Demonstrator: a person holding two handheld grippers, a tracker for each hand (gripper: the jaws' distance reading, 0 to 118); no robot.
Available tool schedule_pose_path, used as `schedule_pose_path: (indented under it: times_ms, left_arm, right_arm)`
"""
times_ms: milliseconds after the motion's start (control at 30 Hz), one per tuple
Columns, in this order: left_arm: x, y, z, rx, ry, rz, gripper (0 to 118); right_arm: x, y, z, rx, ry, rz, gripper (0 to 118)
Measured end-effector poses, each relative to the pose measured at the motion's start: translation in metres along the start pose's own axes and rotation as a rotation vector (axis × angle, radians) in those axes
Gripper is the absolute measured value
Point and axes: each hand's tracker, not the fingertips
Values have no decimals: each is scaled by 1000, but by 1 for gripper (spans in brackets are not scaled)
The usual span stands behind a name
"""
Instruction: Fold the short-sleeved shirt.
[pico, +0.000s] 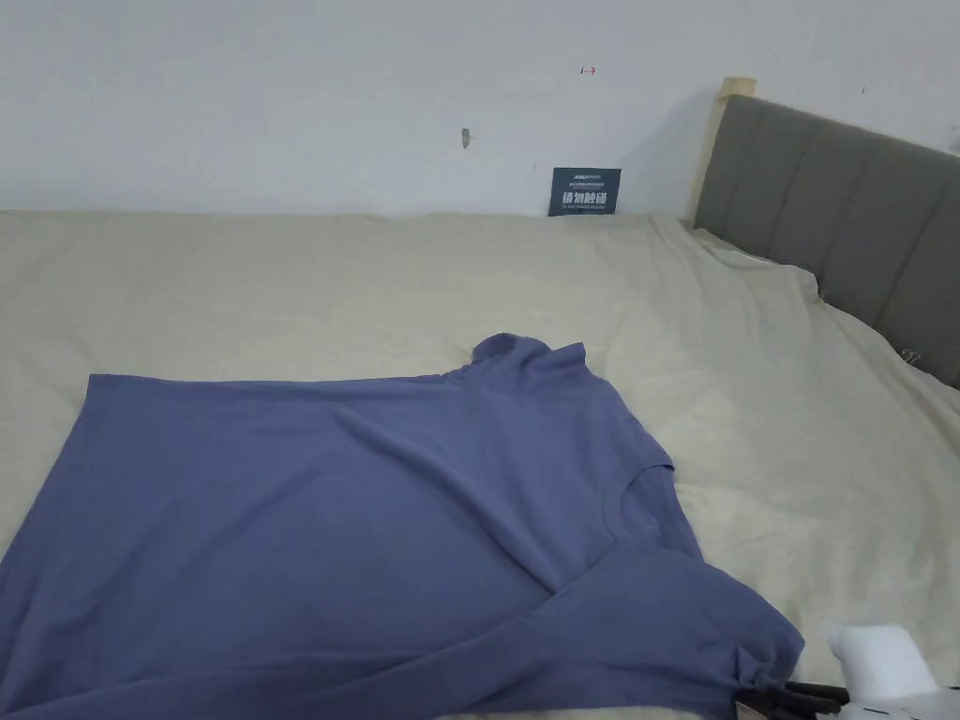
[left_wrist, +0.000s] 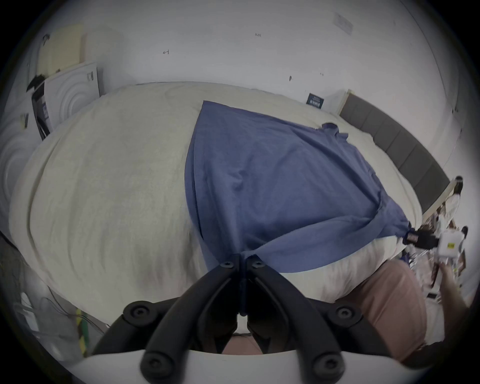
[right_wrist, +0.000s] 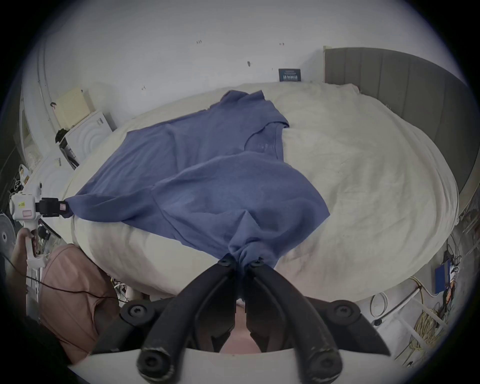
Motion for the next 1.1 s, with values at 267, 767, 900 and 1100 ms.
schedule_pose_path:
  times_ms: [267,767,900,1100]
  left_arm:
    - [3,13,23,90,-90,55,4]
    - [-35,160,-51,9,-96,205,4]
    - [-47,188,-112,-108,-20,188,4]
    - [-65,185,-157,-152,14,264,4]
  right_arm:
    - [-24,18,43,155,-21,43,4]
    - [-16,204,-44,25,-69,-11,4]
    - [-8,243,-113,-98,-78,-35,4]
    - [-9,252,-184,-231,-176,-7,4]
